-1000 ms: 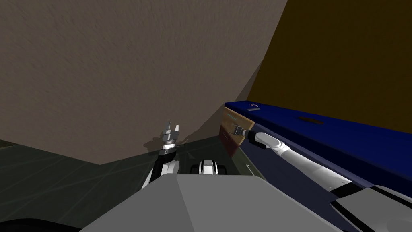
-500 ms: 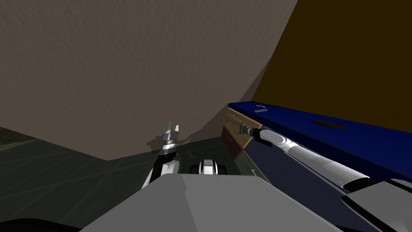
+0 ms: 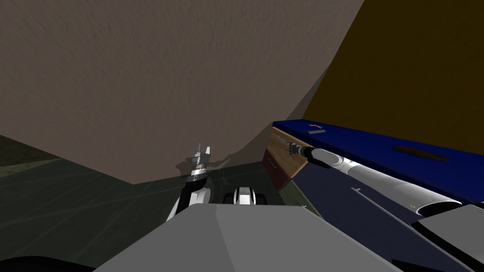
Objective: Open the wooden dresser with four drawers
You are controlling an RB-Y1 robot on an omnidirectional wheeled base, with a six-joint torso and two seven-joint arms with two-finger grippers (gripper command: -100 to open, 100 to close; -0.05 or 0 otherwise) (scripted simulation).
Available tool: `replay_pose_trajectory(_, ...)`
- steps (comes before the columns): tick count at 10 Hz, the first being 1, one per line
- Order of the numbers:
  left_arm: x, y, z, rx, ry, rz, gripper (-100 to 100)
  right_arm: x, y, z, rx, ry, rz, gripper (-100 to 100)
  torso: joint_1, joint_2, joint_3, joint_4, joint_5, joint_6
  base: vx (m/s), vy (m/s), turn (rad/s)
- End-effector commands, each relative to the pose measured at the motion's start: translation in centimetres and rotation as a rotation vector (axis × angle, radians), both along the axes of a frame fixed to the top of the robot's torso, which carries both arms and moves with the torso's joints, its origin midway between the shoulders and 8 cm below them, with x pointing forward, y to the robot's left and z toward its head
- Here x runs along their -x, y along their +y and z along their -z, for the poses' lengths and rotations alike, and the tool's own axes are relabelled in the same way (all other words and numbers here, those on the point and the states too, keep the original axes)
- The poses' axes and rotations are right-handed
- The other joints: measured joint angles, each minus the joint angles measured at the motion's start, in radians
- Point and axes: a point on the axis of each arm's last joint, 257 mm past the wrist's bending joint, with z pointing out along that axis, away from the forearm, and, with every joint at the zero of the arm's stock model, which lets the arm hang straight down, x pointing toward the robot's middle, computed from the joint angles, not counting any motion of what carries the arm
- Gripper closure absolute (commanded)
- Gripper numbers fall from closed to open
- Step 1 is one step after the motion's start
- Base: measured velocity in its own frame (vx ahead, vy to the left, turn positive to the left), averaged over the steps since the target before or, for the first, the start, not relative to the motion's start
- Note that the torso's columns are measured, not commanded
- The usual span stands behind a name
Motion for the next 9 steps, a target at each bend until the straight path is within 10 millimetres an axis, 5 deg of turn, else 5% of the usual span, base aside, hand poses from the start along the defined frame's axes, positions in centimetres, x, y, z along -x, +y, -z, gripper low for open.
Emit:
replay_pose_trajectory(1, 0.0, 0.0, 0.0, 0.0, 0.0, 0.0, 0, -0.1, -3.0, -1.4, 0.095, -0.005, 0.017, -100, 0.0, 0.001, 0.0, 0.0, 0.0, 0.0, 0.027, 0.03, 0.04)
replay_pose_trajectory(6, 0.0, 0.0, 0.0, 0.0, 0.0, 0.0, 0, 0.1, -4.6, -0.9, 0.105, -0.002, 0.051, -100, 0.0, -0.001, -0.001, 0.0, 0.0, 0.0, 0.012, -0.002, 0.111)
replay_pose_trajectory(7, 0.0, 0.0, 0.0, 0.0, 0.0, 0.0, 0, 0.0, -4.1, -1.1, 0.104, -0.003, 0.041, 100, 0.0, 0.0, 0.0, 0.0, 0.0, 0.001, 0.0, 0.001, -0.182)
replay_pose_trajectory(9, 0.0, 0.0, 0.0, 0.0, 0.0, 0.0, 0, -0.5, -3.7, -2.3, 0.105, -0.025, 0.032, 100, -0.001, 0.001, 0.001, -0.004, -0.003, 0.006, 0.008, 0.011, -0.091)
